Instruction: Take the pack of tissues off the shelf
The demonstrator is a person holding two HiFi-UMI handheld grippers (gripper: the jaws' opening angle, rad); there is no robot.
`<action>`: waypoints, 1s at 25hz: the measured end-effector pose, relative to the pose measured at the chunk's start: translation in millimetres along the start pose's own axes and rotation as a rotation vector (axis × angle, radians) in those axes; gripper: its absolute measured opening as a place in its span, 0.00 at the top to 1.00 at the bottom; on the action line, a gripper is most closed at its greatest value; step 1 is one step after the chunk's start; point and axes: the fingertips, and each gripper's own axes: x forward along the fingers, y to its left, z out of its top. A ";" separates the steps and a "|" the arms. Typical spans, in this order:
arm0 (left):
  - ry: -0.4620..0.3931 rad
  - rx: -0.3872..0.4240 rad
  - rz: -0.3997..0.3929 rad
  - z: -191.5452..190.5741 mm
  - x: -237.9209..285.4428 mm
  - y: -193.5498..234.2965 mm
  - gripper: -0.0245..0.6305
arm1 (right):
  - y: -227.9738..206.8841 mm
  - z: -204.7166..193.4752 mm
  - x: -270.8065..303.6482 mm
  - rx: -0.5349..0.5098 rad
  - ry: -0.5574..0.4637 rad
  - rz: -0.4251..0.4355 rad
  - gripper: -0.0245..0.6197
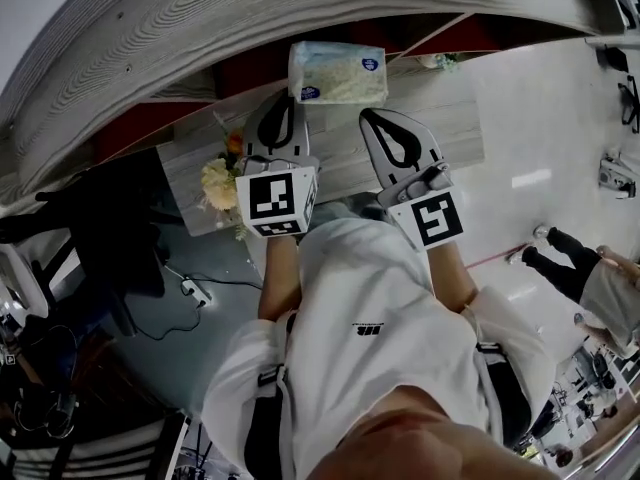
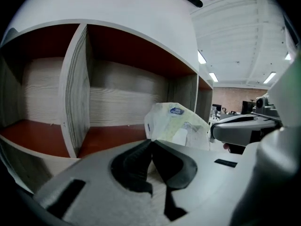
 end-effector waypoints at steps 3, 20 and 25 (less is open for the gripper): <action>0.004 -0.006 0.014 -5.1 -7.7 -6.0 0.92 | 1.7 -4.8 -9.0 -0.001 0.002 0.009 0.92; 0.050 -0.038 0.025 -51.9 -39.7 -38.0 0.92 | 15.1 -43.4 -47.0 0.015 0.052 0.031 0.92; 0.065 -0.044 0.028 -69.9 -44.8 -43.9 0.92 | 16.3 -59.7 -53.5 0.028 0.078 0.025 0.92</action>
